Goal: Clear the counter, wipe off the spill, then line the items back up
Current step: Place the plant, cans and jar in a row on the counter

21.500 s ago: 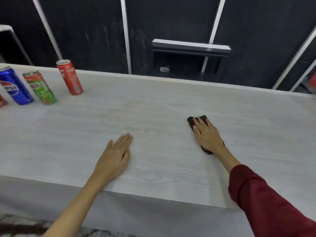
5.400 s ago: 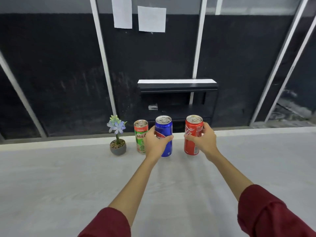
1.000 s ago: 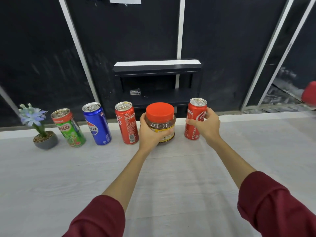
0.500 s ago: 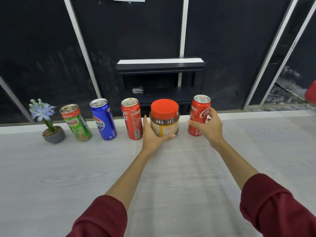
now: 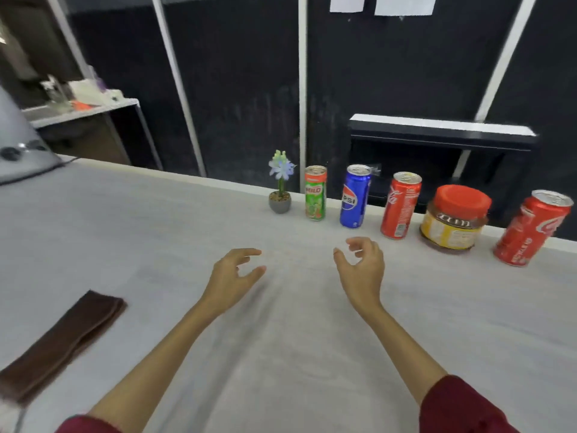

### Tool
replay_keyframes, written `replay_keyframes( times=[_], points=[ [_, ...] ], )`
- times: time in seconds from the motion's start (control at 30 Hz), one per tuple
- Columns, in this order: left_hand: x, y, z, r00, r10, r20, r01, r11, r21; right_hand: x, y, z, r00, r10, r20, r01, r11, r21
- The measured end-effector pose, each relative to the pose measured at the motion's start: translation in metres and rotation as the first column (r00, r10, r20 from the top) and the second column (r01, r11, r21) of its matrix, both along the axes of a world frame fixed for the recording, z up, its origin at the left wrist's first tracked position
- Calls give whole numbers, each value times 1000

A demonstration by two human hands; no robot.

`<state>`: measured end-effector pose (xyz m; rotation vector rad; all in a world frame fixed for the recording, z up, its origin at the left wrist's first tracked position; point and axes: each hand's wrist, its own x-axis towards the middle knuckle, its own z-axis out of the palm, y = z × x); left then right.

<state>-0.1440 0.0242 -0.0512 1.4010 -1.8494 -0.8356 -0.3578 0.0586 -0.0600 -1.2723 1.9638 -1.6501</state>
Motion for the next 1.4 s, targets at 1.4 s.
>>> replay_keyframes(
  times=[1.4],
  points=[
    [385, 14, -2, 913, 207, -352, -92, 944, 316, 411, -46, 40, 565, 780, 269, -822, 503, 268]
  ],
)
